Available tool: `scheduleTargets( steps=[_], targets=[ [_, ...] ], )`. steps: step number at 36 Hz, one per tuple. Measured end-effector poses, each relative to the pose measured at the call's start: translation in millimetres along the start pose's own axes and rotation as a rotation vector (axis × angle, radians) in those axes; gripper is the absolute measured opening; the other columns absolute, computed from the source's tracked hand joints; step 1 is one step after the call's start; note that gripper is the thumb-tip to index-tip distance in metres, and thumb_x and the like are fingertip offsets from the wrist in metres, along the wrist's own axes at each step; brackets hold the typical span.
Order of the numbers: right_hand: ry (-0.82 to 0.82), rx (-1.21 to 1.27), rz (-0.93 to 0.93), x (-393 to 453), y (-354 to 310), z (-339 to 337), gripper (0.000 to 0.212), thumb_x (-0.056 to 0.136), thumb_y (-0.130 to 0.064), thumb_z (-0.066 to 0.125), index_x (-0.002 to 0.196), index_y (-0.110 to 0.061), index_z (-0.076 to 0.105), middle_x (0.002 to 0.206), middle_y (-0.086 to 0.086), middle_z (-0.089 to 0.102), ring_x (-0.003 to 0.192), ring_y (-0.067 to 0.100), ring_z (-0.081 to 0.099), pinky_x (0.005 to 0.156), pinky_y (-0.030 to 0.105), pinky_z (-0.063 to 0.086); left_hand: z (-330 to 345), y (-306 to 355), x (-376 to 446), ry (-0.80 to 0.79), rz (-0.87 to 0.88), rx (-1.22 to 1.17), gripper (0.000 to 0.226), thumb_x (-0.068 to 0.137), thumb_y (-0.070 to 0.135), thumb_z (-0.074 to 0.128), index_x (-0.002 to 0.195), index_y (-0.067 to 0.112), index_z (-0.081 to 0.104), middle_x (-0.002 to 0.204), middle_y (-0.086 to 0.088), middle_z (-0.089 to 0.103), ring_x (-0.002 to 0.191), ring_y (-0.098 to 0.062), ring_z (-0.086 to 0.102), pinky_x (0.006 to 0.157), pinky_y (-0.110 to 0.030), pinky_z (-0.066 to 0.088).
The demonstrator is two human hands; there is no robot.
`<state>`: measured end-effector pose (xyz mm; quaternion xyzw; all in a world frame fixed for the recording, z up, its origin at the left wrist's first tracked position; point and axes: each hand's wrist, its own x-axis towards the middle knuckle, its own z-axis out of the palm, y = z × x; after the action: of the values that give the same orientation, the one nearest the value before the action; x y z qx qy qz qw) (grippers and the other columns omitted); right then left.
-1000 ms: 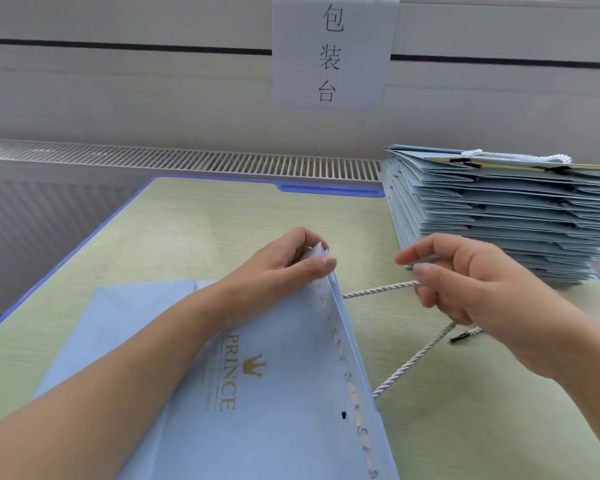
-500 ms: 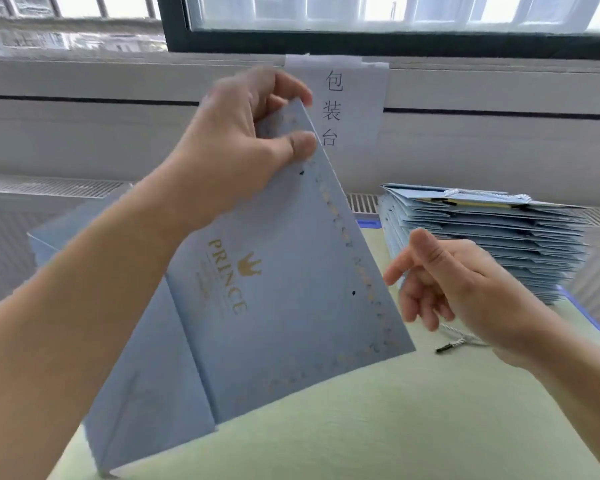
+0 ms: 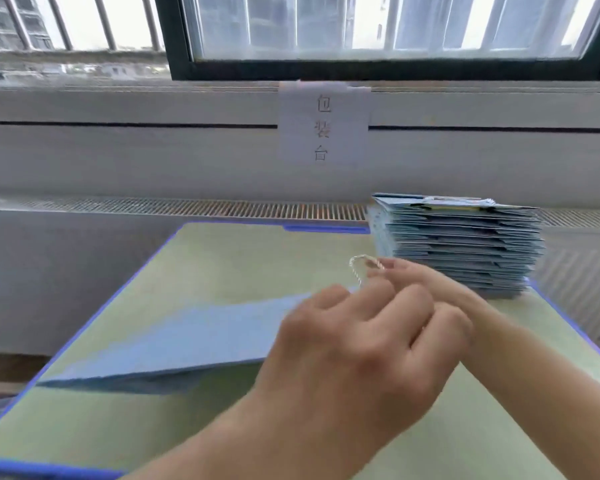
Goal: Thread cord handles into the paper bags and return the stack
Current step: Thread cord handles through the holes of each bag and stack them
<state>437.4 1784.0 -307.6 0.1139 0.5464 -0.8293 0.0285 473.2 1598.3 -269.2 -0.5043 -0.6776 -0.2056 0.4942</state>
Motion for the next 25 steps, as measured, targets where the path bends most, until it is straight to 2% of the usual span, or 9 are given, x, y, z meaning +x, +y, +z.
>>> scheduleTargets(
  steps=[2, 4, 7, 11, 13, 15, 17, 20, 25],
  targets=[
    [0.155, -0.086, -0.01, 3.2, 13.3, 5.2, 0.028, 0.088, 0.013, 0.05, 0.107, -0.008, 0.054, 0.069, 0.004, 0.054, 0.043, 0.008, 0.054, 0.041, 0.017, 0.044, 11.2, 7.6, -13.2, -0.044, 0.023, 0.045, 0.032, 0.087, 0.003, 0.049, 0.063, 0.023, 0.056, 0.057, 0.002, 0.042, 0.052, -0.018, 0.042, 0.049, -0.028, 0.028],
    [0.271, -0.18, -0.059, 7.2, 25.3, 4.9, 0.039, 0.084, 0.02, 0.049, 0.115, -0.004, 0.054, 0.08, 0.009, 0.057, 0.049, 0.013, 0.057, 0.044, 0.019, 0.048, 20.3, 16.7, -30.3, -0.131, 0.032, 0.038, 0.029, 0.084, 0.004, 0.048, 0.062, 0.023, 0.052, 0.057, 0.003, 0.04, 0.051, -0.017, 0.039, 0.048, -0.027, 0.027],
    [0.339, -0.274, -0.127, 13.8, 30.5, -0.8, 0.043, 0.08, 0.023, 0.05, 0.11, -0.007, 0.057, 0.095, 0.012, 0.061, 0.066, 0.021, 0.058, 0.056, 0.025, 0.053, 24.8, 16.3, -44.6, -0.403, 0.013, -0.224, 0.016, 0.078, 0.039, 0.059, 0.069, 0.026, 0.056, 0.063, 0.008, 0.047, 0.057, -0.012, 0.044, 0.049, -0.023, 0.028],
    [0.375, -0.446, -0.14, 16.1, 29.4, 1.5, 0.043, 0.079, 0.021, 0.051, 0.096, -0.017, 0.061, 0.082, 0.008, 0.063, 0.063, 0.019, 0.055, 0.059, 0.032, 0.049, 26.1, -10.5, -33.5, -0.844, -0.377, -0.642, 0.051, 0.072, 0.077, 0.036, 0.101, 0.037, 0.051, 0.093, 0.023, 0.05, 0.09, 0.006, 0.046, 0.077, -0.015, 0.043],
    [0.344, -0.475, -0.134, 17.2, 29.3, 4.2, 0.039, 0.081, 0.018, 0.051, 0.099, -0.016, 0.06, 0.075, 0.006, 0.063, 0.061, 0.016, 0.056, 0.054, 0.028, 0.046, 41.6, -31.7, -30.5, -0.742, -0.522, -0.684, 0.048, 0.074, 0.074, 0.042, 0.107, 0.04, 0.051, 0.105, 0.024, 0.051, 0.102, 0.005, 0.046, 0.091, -0.029, 0.044],
    [0.292, -0.485, -0.137, 19.9, 28.3, 6.8, 0.042, 0.078, 0.019, 0.049, 0.102, -0.013, 0.061, 0.094, 0.009, 0.065, 0.075, 0.018, 0.059, 0.06, 0.026, 0.046, 62.4, -51.5, -26.5, -0.687, -0.595, -0.602, 0.056, 0.08, 0.064, 0.06, 0.127, 0.036, 0.046, 0.125, 0.016, 0.049, 0.117, -0.003, 0.042, 0.102, -0.035, 0.039],
    [0.244, -0.479, -0.141, 22.1, 25.9, 11.2, 0.043, 0.077, 0.02, 0.044, 0.097, -0.013, 0.063, 0.102, 0.01, 0.062, 0.076, 0.017, 0.057, 0.057, 0.024, 0.045, 84.9, -63.9, -24.5, -0.781, -0.624, -0.499, 0.085, 0.079, 0.062, 0.063, 0.148, 0.03, 0.026, 0.146, 0.006, 0.037, 0.133, -0.013, 0.031, 0.113, -0.036, 0.027],
    [0.179, -0.444, -0.117, 22.8, 18.7, 15.6, 0.038, 0.086, 0.015, 0.037, 0.102, -0.008, 0.063, 0.099, 0.008, 0.065, 0.06, 0.01, 0.051, 0.051, 0.021, 0.042, 112.5, -73.6, -27.1, -0.998, -0.655, -0.399, 0.113, 0.073, 0.073, 0.058, 0.154, 0.027, -0.006, 0.159, 0.001, 0.021, 0.144, -0.019, 0.019, 0.118, -0.046, 0.013],
    [0.0, -0.31, -0.003, 15.6, 3.1, 6.1, 0.031, 0.1, -0.012, 0.034, 0.101, -0.009, 0.065, 0.098, 0.008, 0.069, 0.085, 0.018, 0.063, 0.086, 0.032, 0.051, 126.6, -73.7, -33.2, -1.078, -0.635, -0.406, 0.112, 0.064, 0.07, 0.053, 0.153, 0.032, -0.004, 0.149, 0.003, 0.037, 0.134, -0.02, 0.034, 0.108, -0.038, 0.023]
  ],
)
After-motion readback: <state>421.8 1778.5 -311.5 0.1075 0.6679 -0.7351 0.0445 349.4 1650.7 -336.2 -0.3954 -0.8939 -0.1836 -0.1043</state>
